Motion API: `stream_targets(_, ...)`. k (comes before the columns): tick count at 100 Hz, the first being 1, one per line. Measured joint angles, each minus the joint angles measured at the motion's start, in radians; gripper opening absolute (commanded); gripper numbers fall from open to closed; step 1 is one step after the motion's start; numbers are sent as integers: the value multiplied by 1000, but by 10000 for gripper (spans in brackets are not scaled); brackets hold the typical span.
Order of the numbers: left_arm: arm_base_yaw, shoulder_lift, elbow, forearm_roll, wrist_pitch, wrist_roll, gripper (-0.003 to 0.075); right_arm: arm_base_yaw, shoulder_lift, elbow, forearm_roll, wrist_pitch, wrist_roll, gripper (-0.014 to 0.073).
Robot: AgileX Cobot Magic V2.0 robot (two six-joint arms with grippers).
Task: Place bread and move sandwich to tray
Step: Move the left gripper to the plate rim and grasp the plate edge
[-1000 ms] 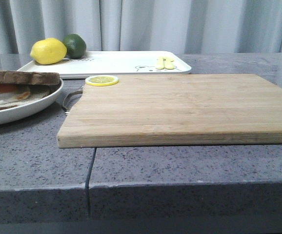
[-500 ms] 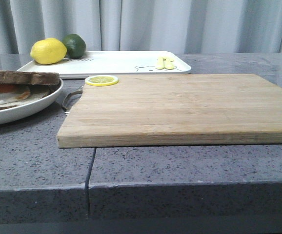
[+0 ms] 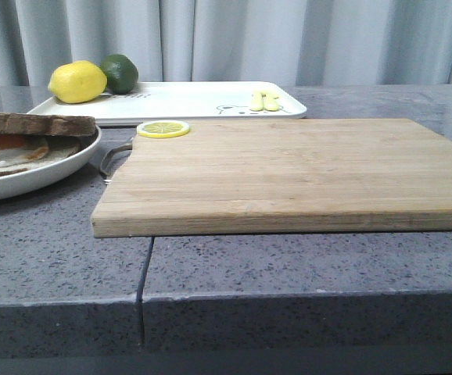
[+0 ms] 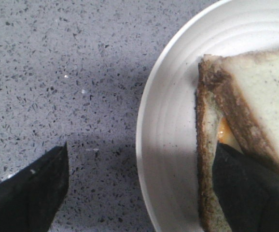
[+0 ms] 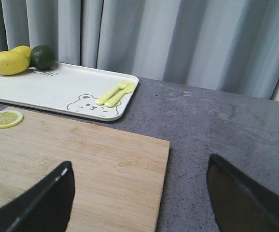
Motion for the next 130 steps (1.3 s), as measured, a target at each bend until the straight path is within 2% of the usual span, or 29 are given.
stream_targets(13, 0, 17, 0, 0, -4, 0, 550, 0, 0, 0, 0, 0, 0, 563)
stream_targets(33, 0, 30, 0, 0, -6, 0, 451, 0, 0, 0, 0, 0, 0, 563)
stream_targets(42, 0, 30, 0, 0, -7, 0, 429, 0, 0, 0, 0, 0, 0, 563)
stream_targets(109, 0, 61, 0, 4, -12, 0, 424, 0, 0, 0, 0, 0, 0, 563)
stream_targets(130, 0, 61, 0, 4, -12, 0, 305, 0, 0, 0, 0, 0, 0, 563)
